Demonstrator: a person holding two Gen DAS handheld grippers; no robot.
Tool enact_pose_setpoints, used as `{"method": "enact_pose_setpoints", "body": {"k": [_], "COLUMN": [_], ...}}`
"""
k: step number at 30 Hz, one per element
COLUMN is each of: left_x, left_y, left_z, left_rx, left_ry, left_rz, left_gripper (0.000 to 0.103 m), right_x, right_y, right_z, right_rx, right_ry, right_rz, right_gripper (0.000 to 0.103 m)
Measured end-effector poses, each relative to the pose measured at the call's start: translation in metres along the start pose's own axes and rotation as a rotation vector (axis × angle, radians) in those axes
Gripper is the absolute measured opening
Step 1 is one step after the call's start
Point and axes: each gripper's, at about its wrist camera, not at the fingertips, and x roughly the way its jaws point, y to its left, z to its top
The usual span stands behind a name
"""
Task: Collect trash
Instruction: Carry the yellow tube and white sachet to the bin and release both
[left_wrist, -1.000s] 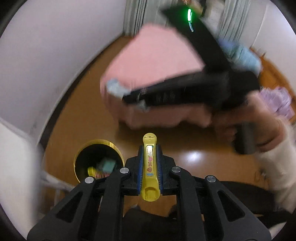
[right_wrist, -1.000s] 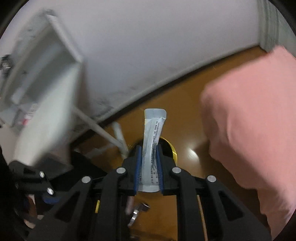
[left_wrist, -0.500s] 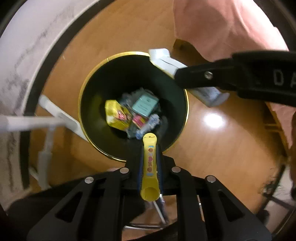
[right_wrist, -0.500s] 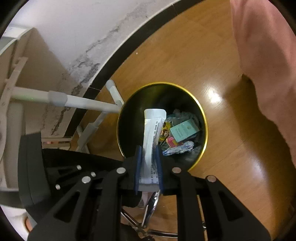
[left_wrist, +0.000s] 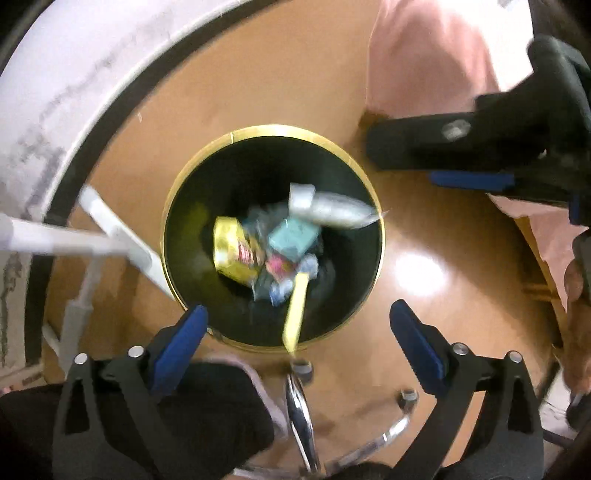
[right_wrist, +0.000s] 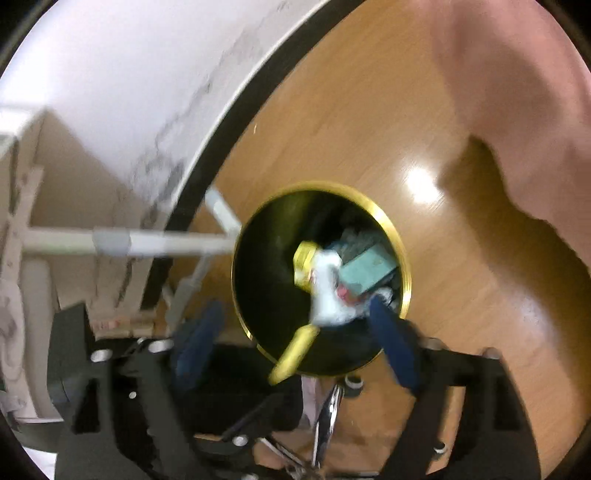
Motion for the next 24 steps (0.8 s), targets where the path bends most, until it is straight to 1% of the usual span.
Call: {"method": "enact_pose_setpoints", "body": {"k": [2, 4, 5, 7, 8, 9, 10, 11, 12, 13, 14, 16, 18, 19, 21, 22, 23, 24], "left_x": [-0.006, -0.017, -0.024, -0.041, -0.056, -0.074, -0.091, -0.116, -0.142, -0.166, -0.196, -0.245, -0.296, -0.319, -0.352, -0.369, -0.379, -0.391], "left_y": [-0.011, -0.028, -0.040, -0.067, -0.085, -0.103, -0.116, -0.131, -0.142, -0.148, -0.151, -0.146, -0.122, -0.103, -0.062, -0.034, -0.013, 0.017], "left_z": [-0.001, -0.005, -0.008, -0.011, -0.013, -0.014, -0.014, -0.015, -0.017, -0.017, -0.018, -0.021, -0.028, -0.034, -0.048, -0.059, -0.068, -0.082], "left_rx": [0.046, 0.102, 0.138, 0.201, 0.243, 0.288, 0.329, 0.375, 0.405, 0.421, 0.431, 0.441, 0.405, 0.367, 0.285, 0.226, 0.182, 0.114], "left_ry": [-0.011, -0.044, -0.065, -0.102, -0.133, -0.167, -0.202, -0.255, -0.314, -0.366, -0.432, -0.540, -0.650, -0.699, -0.767, -0.796, -0.810, -0.827], "left_rz": [-0.014, -0.028, -0.033, -0.074, -0.109, -0.141, -0.164, -0.188, -0.206, -0.218, -0.233, -0.232, -0.187, -0.164, -0.108, -0.061, -0.027, 0.025], "left_gripper": [0.096, 0.096, 0.096, 0.096, 0.096, 0.096, 0.096, 0.096, 0.096, 0.096, 0.096, 0.096, 0.096, 0.096, 0.096, 0.096, 0.096, 0.096], "right_x": [-0.027, -0.057, -0.076, -0.121, -0.135, -0.156, -0.172, -0.194, -0.206, -0.224, -0.235, -0.260, -0.282, -0.290, -0.297, -0.298, -0.297, -0.295], "right_y": [-0.022, -0.042, -0.055, -0.080, -0.088, -0.099, -0.108, -0.119, -0.125, -0.131, -0.134, -0.136, -0.117, -0.096, -0.047, -0.011, 0.015, 0.056], "right_z": [-0.007, -0.019, -0.029, -0.057, -0.066, -0.081, -0.092, -0.105, -0.111, -0.118, -0.120, -0.119, -0.113, -0.107, -0.092, -0.085, -0.080, -0.077], "right_rx": [0.038, 0.075, 0.098, 0.131, 0.137, 0.150, 0.163, 0.189, 0.211, 0.240, 0.258, 0.313, 0.336, 0.309, 0.187, 0.089, 0.024, -0.073], "right_ry": [-0.053, -0.110, -0.146, -0.237, -0.265, -0.306, -0.335, -0.372, -0.399, -0.448, -0.484, -0.562, -0.653, -0.700, -0.746, -0.763, -0.772, -0.788], "right_rz": [-0.032, -0.068, -0.101, -0.210, -0.253, -0.315, -0.358, -0.414, -0.447, -0.486, -0.508, -0.561, -0.545, -0.534, -0.507, -0.479, -0.457, -0.413], "right_gripper": [0.080, 0.080, 0.081, 0.091, 0.093, 0.094, 0.094, 0.095, 0.096, 0.096, 0.096, 0.096, 0.096, 0.096, 0.096, 0.096, 0.096, 0.096]}}
